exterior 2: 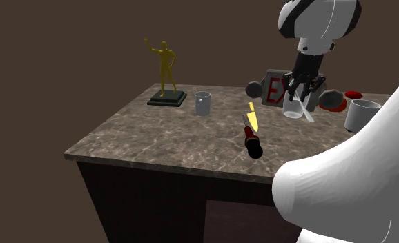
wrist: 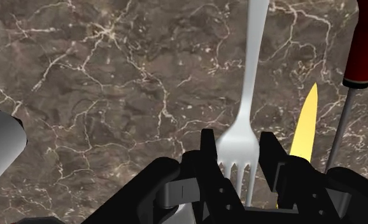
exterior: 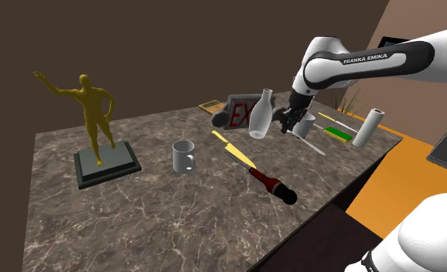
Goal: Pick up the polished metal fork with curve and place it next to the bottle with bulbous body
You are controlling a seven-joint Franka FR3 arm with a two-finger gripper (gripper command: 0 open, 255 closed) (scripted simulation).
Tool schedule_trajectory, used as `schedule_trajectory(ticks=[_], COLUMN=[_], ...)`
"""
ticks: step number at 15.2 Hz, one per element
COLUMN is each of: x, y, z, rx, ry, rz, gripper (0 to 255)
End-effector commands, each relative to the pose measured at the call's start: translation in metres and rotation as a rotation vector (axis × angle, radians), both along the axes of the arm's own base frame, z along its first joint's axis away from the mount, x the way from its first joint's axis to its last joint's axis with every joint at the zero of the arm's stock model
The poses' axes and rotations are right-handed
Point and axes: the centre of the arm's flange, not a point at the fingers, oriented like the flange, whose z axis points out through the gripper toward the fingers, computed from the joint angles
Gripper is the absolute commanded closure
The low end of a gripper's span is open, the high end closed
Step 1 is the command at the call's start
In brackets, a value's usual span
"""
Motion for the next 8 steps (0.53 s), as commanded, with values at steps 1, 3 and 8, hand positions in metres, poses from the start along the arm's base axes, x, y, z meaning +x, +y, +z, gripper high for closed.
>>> schedule_trajectory(ticks=[1,3,8], x=[0.000,0.000,0.000], y=[-0.001,-0.001,-0.001], z=[-0.011,-0.022,-0.048], rx=[0.000,0.000,0.000], ry=[-0.001,-0.001,-0.001], rz=[0.000,0.000,0.000], gripper=[255,255,255])
